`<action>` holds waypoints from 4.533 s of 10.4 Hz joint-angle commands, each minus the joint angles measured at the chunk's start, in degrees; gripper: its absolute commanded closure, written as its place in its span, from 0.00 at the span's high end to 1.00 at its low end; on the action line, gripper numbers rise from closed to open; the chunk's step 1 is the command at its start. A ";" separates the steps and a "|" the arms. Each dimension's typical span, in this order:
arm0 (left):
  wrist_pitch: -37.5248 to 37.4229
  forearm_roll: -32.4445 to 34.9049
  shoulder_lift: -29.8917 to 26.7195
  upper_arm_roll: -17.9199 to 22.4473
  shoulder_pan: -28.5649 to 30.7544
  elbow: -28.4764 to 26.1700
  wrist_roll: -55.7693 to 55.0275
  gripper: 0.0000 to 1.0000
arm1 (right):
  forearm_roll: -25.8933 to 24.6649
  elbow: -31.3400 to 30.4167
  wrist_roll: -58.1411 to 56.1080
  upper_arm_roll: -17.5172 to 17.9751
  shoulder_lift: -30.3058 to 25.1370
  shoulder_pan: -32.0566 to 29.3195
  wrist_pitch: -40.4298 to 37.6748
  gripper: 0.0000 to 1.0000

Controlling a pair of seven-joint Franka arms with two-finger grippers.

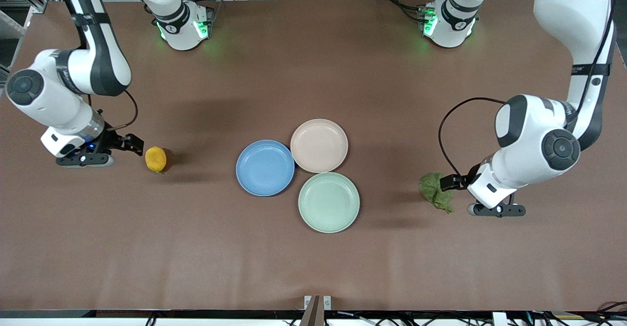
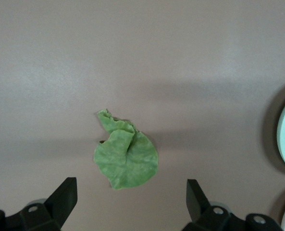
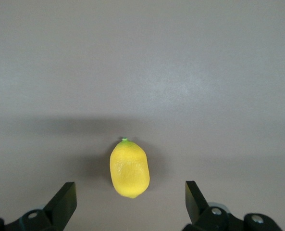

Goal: Place lemon and lettuce in plates
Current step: 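Reach the right gripper to the lemon while the left gripper reaches the lettuce, then close the right gripper on the lemon while the left gripper grasps the lettuce, then carry the lemon onto the blue plate while the left gripper lifts the lettuce, then release the lemon with the right gripper while the left gripper carries the lettuce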

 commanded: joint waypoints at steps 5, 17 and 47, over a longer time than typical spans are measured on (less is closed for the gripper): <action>8.13 10.85 7.42 -0.47 -0.54 -0.97 -13.42 1.00 | 0.12 -9.45 -0.88 1.27 6.47 -1.96 19.64 1.00; 19.74 13.21 10.60 -0.21 -0.81 -7.82 -15.45 1.00 | -0.49 -10.60 0.18 3.20 14.57 -1.79 29.87 0.12; 14.38 13.93 2.60 -6.42 -14.78 -7.12 -41.17 0.00 | -1.11 36.04 42.63 15.33 26.52 14.04 -18.25 1.00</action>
